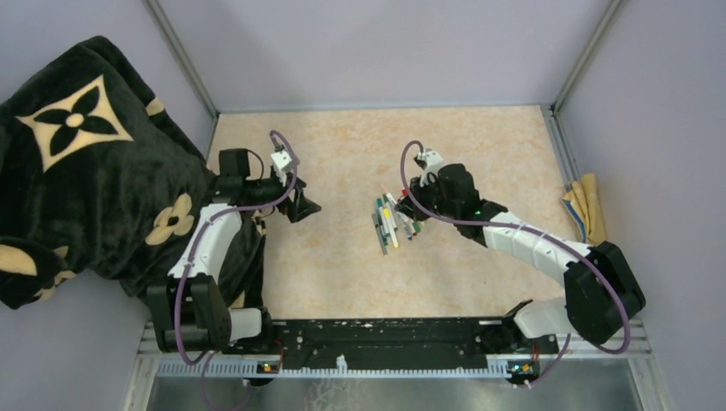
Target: Open the pen caps
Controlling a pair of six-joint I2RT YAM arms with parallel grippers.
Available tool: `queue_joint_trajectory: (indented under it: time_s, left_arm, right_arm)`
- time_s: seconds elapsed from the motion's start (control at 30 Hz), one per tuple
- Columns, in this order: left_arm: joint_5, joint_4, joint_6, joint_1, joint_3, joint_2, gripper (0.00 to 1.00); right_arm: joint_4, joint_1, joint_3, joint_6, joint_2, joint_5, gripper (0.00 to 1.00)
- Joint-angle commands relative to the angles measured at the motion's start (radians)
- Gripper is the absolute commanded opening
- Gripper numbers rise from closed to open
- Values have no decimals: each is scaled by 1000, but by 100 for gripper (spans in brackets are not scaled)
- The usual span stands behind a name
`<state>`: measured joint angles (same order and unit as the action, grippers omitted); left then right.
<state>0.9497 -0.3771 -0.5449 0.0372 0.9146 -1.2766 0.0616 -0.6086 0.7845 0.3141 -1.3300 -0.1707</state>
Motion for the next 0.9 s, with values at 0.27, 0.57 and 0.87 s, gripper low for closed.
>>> queue_joint_trajectory:
  time_s: [0.27, 0.57, 0.87]
  left_arm:
    - [81, -221, -420, -167, 13, -8, 99]
    - [82, -330, -586, -236, 85, -45, 99]
    - [30, -552, -861, -298, 133, -75, 83]
  right_arm:
    - [-36, -17, 212, -5, -193, -587, 0]
    - [-113, -62, 318, -16, -319, -718, 0]
    - [-121, -78, 363, 1, -360, -743, 0]
